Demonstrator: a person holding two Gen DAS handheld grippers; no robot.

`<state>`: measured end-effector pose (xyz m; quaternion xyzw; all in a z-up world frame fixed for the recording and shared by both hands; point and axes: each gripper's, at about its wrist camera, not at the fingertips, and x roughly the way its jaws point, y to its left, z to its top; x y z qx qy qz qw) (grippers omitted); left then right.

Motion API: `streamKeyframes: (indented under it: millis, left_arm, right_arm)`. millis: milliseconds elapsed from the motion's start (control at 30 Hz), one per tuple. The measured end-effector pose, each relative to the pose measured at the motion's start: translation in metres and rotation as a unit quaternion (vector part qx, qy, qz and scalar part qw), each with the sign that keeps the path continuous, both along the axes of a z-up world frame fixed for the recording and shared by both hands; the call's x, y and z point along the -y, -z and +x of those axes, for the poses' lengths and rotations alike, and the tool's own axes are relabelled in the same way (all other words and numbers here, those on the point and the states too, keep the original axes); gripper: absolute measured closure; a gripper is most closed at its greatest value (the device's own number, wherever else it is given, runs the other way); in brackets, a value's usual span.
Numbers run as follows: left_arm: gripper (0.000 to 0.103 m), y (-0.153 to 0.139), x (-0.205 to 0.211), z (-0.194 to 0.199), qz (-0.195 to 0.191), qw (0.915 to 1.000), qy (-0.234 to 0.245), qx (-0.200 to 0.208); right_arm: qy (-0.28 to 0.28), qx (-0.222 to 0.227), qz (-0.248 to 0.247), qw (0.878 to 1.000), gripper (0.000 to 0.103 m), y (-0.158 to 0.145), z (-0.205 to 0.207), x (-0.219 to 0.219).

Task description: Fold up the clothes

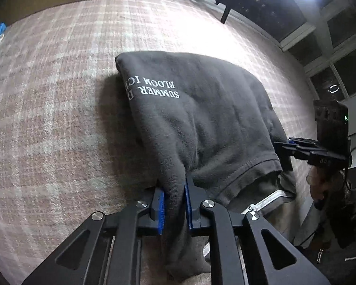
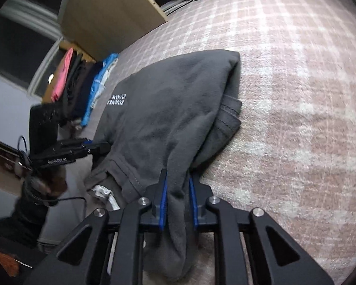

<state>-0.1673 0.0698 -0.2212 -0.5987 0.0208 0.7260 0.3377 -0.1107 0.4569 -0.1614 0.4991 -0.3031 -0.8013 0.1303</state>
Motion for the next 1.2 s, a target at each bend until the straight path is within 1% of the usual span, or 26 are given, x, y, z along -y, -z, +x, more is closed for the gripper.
streamKeyframes:
  millis: [67,100,133,167,200,267,333,367,400,433,467,500,567,600,667,733,767,800,833,867,967,1000,1033,1067,1167,1200]
  left_arm:
    - [0.091,-0.002,0.003,0.003,-0.011,0.9999,0.007,-0.011]
    - [0.09,0.0,0.006,0.002,-0.018,0.9998,0.001,-0.009]
    - [0.079,0.003,0.011,0.001,-0.025,0.9996,-0.009,-0.004]
    - [0.073,0.003,0.016,0.0,-0.031,0.9994,-0.014,-0.004]
    - [0.072,0.001,0.022,0.001,-0.037,0.9992,-0.017,-0.008]
    - [0.071,-0.01,0.034,0.005,-0.046,0.998,-0.021,-0.038]
    - [0.071,-0.022,0.041,0.011,-0.057,0.9952,-0.016,-0.078]
    - [0.073,-0.029,0.045,0.013,-0.062,0.9931,-0.012,-0.098]
    - [0.073,-0.034,0.046,0.016,-0.066,0.9908,-0.006,-0.118]
    - [0.073,-0.036,0.046,0.017,-0.075,0.9887,0.003,-0.13]
    - [0.073,-0.037,0.045,0.018,-0.086,0.9865,0.012,-0.139]
    - [0.073,-0.04,0.046,0.019,-0.088,0.9846,0.019,-0.15]
    - [0.073,-0.041,0.031,0.027,-0.065,0.9858,0.027,-0.152]
    - [0.073,-0.04,0.016,0.03,-0.062,0.9857,0.033,-0.153]
    - [0.073,-0.036,-0.019,0.033,-0.067,0.9846,0.048,-0.155]
    - [0.074,-0.034,-0.049,0.034,-0.099,0.9793,0.065,-0.164]
    - [0.077,-0.037,-0.067,0.035,-0.11,0.9771,0.07,-0.168]
    - [0.079,-0.037,-0.077,0.031,-0.115,0.9763,0.071,-0.169]
    - [0.083,-0.036,-0.086,0.023,-0.112,0.9765,0.072,-0.169]
    - [0.084,-0.034,-0.093,0.019,-0.111,0.9761,0.075,-0.171]
    - [0.085,-0.025,-0.106,0.015,-0.116,0.9727,0.088,-0.181]
    - [0.087,-0.024,-0.107,0.016,-0.119,0.9721,0.092,-0.18]
    - [0.093,-0.024,-0.108,0.017,-0.121,0.9721,0.095,-0.177]
    - [0.095,-0.023,-0.108,0.015,-0.12,0.9729,0.094,-0.174]
    - [0.096,-0.026,-0.101,0.008,-0.115,0.9766,0.078,-0.163]
    - [0.098,-0.027,-0.096,0.006,-0.12,0.9765,0.073,-0.163]
  right_arm:
    - [0.0,0.001,0.002,1.0,0.088,-0.002,0.002,-0.002]
    - [0.0,0.001,0.003,1.0,0.088,-0.003,0.004,-0.002]
    - [-0.003,0.006,0.014,1.0,0.087,-0.003,0.002,0.0]
    - [-0.006,0.012,0.025,1.0,0.086,-0.004,0.001,0.002]
    - [-0.013,0.018,0.04,0.999,0.081,-0.006,0.001,0.003]
    - [-0.02,0.022,0.094,0.995,0.079,-0.018,0.005,0.009]
    - [-0.027,0.015,0.156,0.987,0.079,-0.034,0.011,0.017]
    - [-0.03,0.005,0.183,0.983,0.079,-0.043,0.015,0.023]
    - [-0.033,-0.006,0.21,0.977,0.079,-0.053,0.018,0.028]
    - [-0.033,-0.019,0.218,0.975,0.079,-0.06,0.02,0.031]
    - [-0.035,-0.034,0.21,0.976,0.079,-0.066,0.019,0.034]
    - [-0.041,-0.044,0.198,0.978,0.079,-0.069,0.017,0.037]
    - [-0.061,-0.054,0.177,0.981,0.079,-0.066,0.009,0.045]
    - [-0.072,-0.055,0.171,0.981,0.079,-0.062,0.004,0.05]
    - [-0.092,-0.036,0.182,0.978,0.079,-0.047,-0.003,0.055]
    - [-0.092,-0.021,0.176,0.98,0.079,-0.037,-0.006,0.054]
    - [-0.088,-0.023,0.166,0.982,0.079,-0.037,-0.005,0.052]
    - [-0.086,-0.022,0.159,0.983,0.079,-0.037,-0.005,0.048]
    - [-0.087,-0.02,0.155,0.984,0.079,-0.036,-0.004,0.047]
    - [-0.087,-0.018,0.153,0.984,0.079,-0.036,-0.004,0.044]
    - [-0.089,-0.015,0.152,0.984,0.079,-0.035,-0.006,0.045]
    - [-0.09,-0.014,0.154,0.984,0.079,-0.036,-0.006,0.046]
    - [-0.09,-0.014,0.156,0.984,0.079,-0.035,-0.007,0.047]
    - [-0.091,-0.014,0.157,0.983,0.079,-0.035,-0.008,0.049]
    - [-0.09,-0.015,0.15,0.984,0.079,-0.034,-0.008,0.046]
    - [-0.09,-0.014,0.148,0.985,0.079,-0.034,-0.008,0.045]
